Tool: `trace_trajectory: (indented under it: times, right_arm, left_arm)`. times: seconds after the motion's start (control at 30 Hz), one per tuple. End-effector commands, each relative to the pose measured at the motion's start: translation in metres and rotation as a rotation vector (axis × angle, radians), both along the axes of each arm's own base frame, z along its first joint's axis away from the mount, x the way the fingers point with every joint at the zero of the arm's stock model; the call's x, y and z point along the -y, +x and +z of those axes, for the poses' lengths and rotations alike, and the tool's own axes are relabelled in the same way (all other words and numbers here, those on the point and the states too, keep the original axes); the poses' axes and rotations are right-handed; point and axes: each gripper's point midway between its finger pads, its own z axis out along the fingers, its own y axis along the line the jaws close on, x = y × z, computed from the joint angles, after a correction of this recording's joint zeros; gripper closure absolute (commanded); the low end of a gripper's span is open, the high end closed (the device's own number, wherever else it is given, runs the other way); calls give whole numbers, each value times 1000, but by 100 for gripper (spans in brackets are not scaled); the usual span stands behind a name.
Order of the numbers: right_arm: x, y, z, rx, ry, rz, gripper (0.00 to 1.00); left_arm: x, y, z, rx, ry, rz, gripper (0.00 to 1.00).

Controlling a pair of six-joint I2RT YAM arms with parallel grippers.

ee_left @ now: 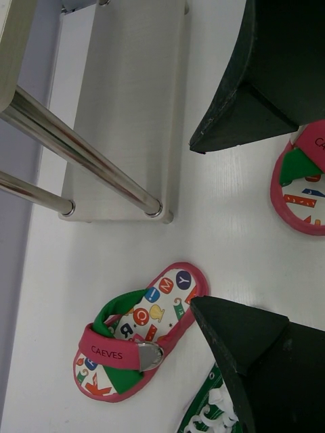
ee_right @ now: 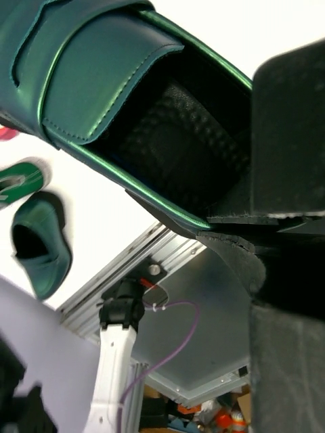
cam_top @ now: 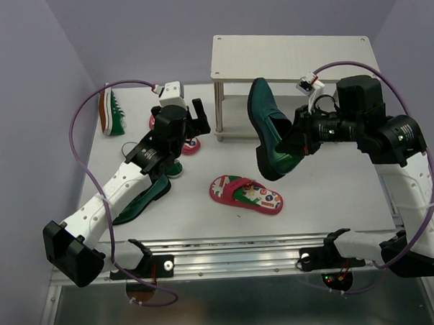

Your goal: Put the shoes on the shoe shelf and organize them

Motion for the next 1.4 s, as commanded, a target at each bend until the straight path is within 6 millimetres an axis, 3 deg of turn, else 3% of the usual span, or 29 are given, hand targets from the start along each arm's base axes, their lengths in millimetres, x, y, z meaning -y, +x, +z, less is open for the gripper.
trace_trajectory:
  times: [0.0,0.13,0.27,0.37,0.53,0.57,0.67,0.7,0.77,0.9,1.03,1.17,1.37]
  right_arm:
    - [-17,-1,81,320,154,147,99]
    - [-13,12,107,436,161,86,99]
    - [6,44,133,546,137,-118,99]
    - [28,82,143,588,76,-333,99]
    - [45,128,152,632,-16,-501,99]
    - [51,129,164,665,-16,-530,99]
    - [81,154,173,723,-132,-706,99]
    - [79,159,169,716,-140,-704,99]
    - [98,169,176,758,-214,-797,99]
    - [129,177,186,806,-316,-955,99]
    - [143,183,188,841,-426,-1001,99]
    - [146,178,188,880,-491,-961,99]
    - [140,169,168,888,-566,-829,99]
  left_arm:
    - [-7,2,12,34,-9,24,1]
    - [-7,3,9,29,3,27,1]
    - [-5,3,8,25,-5,23,1]
    - [-5,2,9,25,-6,22,1]
    - [-9,2,8,25,-1,35,1]
    - [-9,1,9,24,-3,34,1]
    - [-9,0,9,24,-5,33,1]
    - [-9,0,10,25,-6,32,1]
    - [-9,0,9,24,-3,33,1]
    - [-8,-1,12,25,-9,26,1]
    - [-10,-4,13,27,-19,26,1]
    - [-12,-7,11,23,-24,29,1]
    - [-10,-9,9,18,-36,17,1]
